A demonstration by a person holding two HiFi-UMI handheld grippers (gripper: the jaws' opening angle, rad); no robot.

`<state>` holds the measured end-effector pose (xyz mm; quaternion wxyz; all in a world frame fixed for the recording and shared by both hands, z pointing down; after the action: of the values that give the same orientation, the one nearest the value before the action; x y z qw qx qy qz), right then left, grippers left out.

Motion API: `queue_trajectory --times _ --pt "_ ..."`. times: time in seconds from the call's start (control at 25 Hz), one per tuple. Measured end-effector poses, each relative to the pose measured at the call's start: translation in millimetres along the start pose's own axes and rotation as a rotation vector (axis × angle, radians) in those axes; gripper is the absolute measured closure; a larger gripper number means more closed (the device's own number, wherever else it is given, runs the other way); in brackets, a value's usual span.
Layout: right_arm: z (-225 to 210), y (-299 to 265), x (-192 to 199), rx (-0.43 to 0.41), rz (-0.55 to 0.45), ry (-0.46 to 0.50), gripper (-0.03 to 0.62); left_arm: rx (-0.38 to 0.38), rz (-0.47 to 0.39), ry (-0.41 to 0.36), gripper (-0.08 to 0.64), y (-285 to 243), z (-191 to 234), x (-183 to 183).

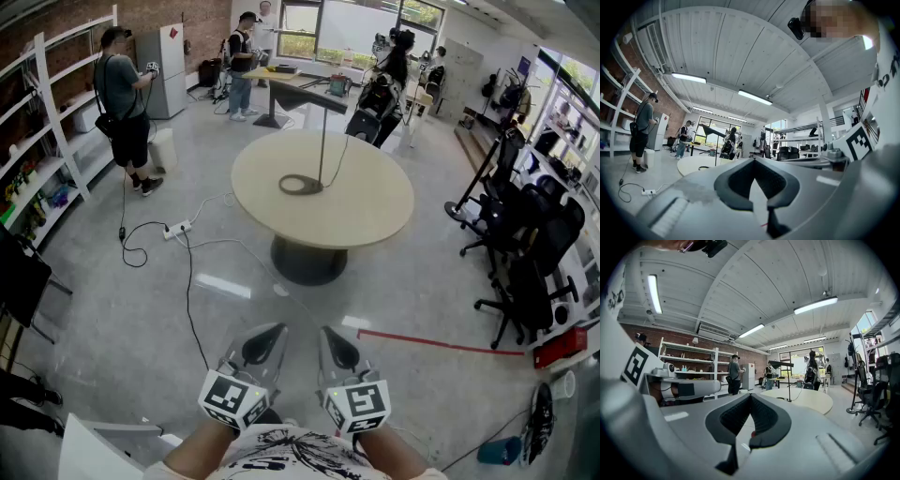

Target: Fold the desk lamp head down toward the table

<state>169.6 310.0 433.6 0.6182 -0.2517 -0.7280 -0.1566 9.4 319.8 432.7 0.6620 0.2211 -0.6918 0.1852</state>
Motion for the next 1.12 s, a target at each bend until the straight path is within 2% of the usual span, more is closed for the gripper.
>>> queue_trajectory --times 0.4,0.72,0.92,1.12 --pt "-11 4 -1 -0.016 0.010 -0.036 0.584 -0.012 0.003 -0.009 0.555 -7 -9 0" --pt "-29 7 1 0.023 0.001 -0.056 0.584 -0.021 0.022 0.018 0.555 -14 -13 8" --pt "-37 -3 6 0.029 0.015 -0.039 0.583 -0.028 0.030 0.035 0.554 -20 -3 14" --pt "-38 -31 9 0.024 0.036 -0.009 0.583 -0.043 0.046 0.056 0.555 -31 24 21"
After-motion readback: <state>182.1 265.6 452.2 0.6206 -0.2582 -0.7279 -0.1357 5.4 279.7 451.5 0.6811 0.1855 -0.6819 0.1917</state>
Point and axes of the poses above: the fingertips, and each gripper's own axes: y backward along the fingers, z to its left, x out of its underside, the point moved 8 cm from there along y, backward along the fingers, and after that the axes turned 10 degrees about -y, right-handed, at the moved point
